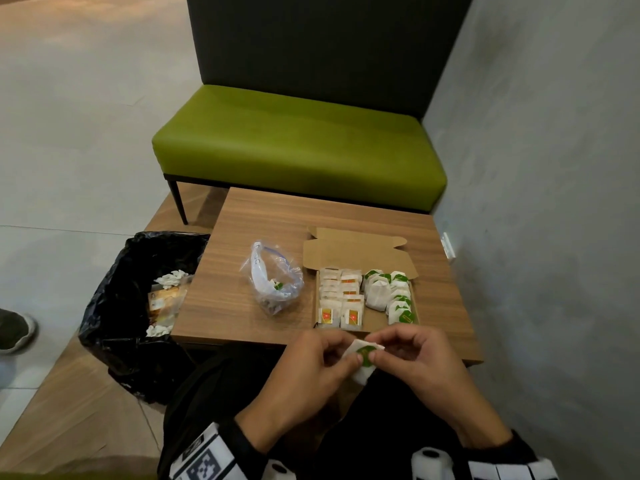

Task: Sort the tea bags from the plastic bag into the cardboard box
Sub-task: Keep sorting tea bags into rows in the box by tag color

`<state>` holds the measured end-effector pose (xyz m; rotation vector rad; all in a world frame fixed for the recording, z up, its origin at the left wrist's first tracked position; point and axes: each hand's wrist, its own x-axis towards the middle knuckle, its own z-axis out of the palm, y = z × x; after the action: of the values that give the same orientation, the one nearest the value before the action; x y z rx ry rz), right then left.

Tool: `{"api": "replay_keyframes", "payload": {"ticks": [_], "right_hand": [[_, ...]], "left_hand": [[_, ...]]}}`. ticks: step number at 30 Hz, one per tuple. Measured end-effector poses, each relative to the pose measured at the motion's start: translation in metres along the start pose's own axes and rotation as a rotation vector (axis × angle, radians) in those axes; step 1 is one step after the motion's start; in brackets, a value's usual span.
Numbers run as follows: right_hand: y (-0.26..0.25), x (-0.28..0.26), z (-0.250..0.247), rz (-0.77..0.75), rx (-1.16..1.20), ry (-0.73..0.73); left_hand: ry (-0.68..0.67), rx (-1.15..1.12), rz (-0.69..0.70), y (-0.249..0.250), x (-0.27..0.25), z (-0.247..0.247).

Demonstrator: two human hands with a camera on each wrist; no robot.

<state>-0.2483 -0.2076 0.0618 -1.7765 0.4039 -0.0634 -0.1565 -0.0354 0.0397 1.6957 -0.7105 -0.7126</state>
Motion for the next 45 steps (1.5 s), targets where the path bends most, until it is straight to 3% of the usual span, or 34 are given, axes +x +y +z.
{"api": "replay_keyframes", "payload": {"ticks": [9,12,15,19,21,24,27,30,37,45], "right_hand": [[-0.014,0.028,-0.033,-0.069,-0.569,0.011],[-0.018,0.042,-0.044,-0.063,-0.661,0.002],[-0.012,0.064,-0.057,-0.067,-0.726,0.090],[0.003,0.094,-0.069,-0.067,-0.850,0.209],[0.012,0.107,-0.070,-0.031,-0.909,0.160],[0.022,0.125,-0.067,0.023,-0.975,0.040],[0.034,0.141,-0.061,0.112,-1.029,-0.028],[0.049,0.155,-0.055,0.152,-1.111,0.007],[0.066,0.167,-0.047,0.118,-1.277,0.069],[0.071,0.161,-0.048,0.116,-1.310,0.065]], "left_hand": [[0.034,0.233,0.055,-0.001,0.041,0.011],[0.084,0.241,0.038,-0.002,0.050,0.013],[0.108,0.320,-0.020,-0.013,0.059,0.012],[-0.033,0.571,-0.095,-0.029,0.064,0.015],[-0.149,0.680,-0.092,-0.033,0.066,0.020],[-0.214,0.760,-0.099,-0.037,0.067,0.026],[-0.232,0.791,-0.108,-0.041,0.067,0.027],[-0.253,0.805,-0.105,-0.043,0.068,0.025],[-0.275,0.823,-0.101,-0.049,0.073,0.021],[-0.247,0.817,-0.061,-0.048,0.072,0.016]]}}
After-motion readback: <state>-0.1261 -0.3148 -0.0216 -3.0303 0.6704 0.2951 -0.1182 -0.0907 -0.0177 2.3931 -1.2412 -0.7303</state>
